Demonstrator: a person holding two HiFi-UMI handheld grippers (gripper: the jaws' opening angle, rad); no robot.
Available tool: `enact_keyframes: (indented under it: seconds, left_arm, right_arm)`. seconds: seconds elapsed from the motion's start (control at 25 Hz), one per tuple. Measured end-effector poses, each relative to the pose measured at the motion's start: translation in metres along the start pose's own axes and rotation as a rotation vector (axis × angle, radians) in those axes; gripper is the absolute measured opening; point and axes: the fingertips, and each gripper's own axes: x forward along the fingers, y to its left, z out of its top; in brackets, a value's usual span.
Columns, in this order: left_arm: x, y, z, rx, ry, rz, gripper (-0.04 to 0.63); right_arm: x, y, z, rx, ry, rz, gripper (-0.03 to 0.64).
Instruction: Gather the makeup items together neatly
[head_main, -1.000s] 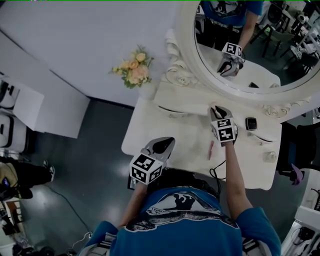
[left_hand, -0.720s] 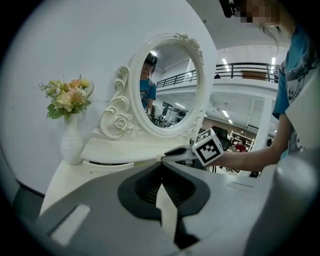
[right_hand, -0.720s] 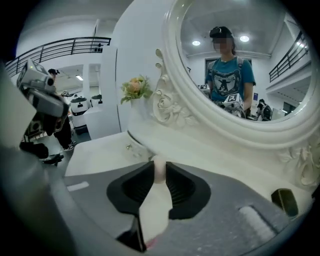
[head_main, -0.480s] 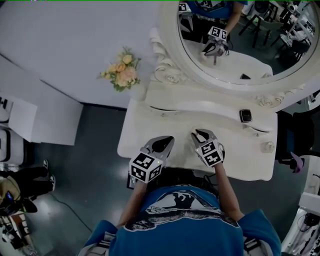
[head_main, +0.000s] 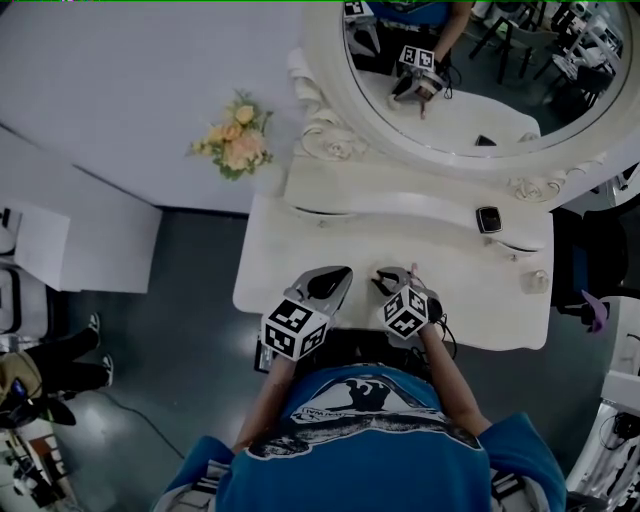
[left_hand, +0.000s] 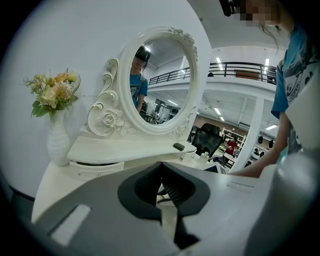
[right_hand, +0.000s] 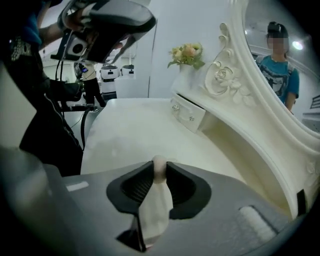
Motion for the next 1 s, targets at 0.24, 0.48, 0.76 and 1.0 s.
enact_keyframes:
  seconds: [0.24,0.48,0.76,1.0]
  left_arm:
    - [-0.004,0.004,0.0,-0.005,-0.002,0.01,0.012]
    - [-0.004,0.009,0.001,-0.014,-0.015,0.018,0.012]
    - [0.004,0.001,0.001,-0.007,-0.002,-0.009,0.012]
    - [0.019,-0.013,0.002,0.009,0.011,-0.051,0.012]
  right_arm:
    - [0.001,0.003,-0.001,-0.091,0.013,0.033,0.091]
    - [-0.007,-0.003,0.002,-0.007,-0.013,0.031,0.132]
    - [-0.037,-0.021,0.007,0.127,-0.091,0.012,0.195]
    - [-0.077,-0.071,-0.007,0.243,-0.143,-0.119,0.195]
